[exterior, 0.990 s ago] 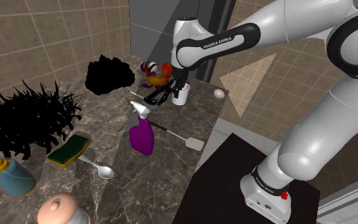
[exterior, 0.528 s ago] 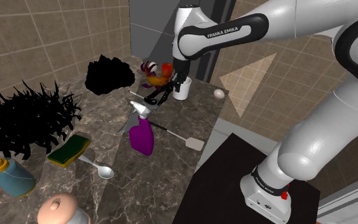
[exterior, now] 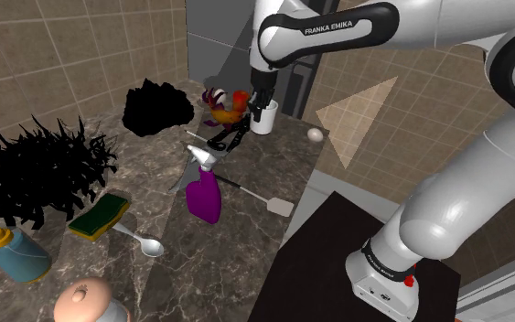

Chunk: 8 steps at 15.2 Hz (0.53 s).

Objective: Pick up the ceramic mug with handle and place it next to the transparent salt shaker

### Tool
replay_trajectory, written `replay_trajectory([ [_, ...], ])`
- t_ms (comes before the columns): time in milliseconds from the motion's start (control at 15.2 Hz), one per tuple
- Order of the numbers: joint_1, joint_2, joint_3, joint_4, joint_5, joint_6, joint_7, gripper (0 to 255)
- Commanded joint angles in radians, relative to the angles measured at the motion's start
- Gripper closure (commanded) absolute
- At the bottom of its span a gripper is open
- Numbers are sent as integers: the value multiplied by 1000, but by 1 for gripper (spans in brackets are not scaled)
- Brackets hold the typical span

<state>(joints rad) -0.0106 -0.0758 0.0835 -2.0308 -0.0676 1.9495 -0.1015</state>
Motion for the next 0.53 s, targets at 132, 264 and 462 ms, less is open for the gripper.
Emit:
replay_trajectory([
  [132,0,-10,0,43,2,-54,-4,255],
  [264,0,-14,0,66,3,-80,-6,255],
  [462,0,-17,0,103,4,-120,-9,255],
])
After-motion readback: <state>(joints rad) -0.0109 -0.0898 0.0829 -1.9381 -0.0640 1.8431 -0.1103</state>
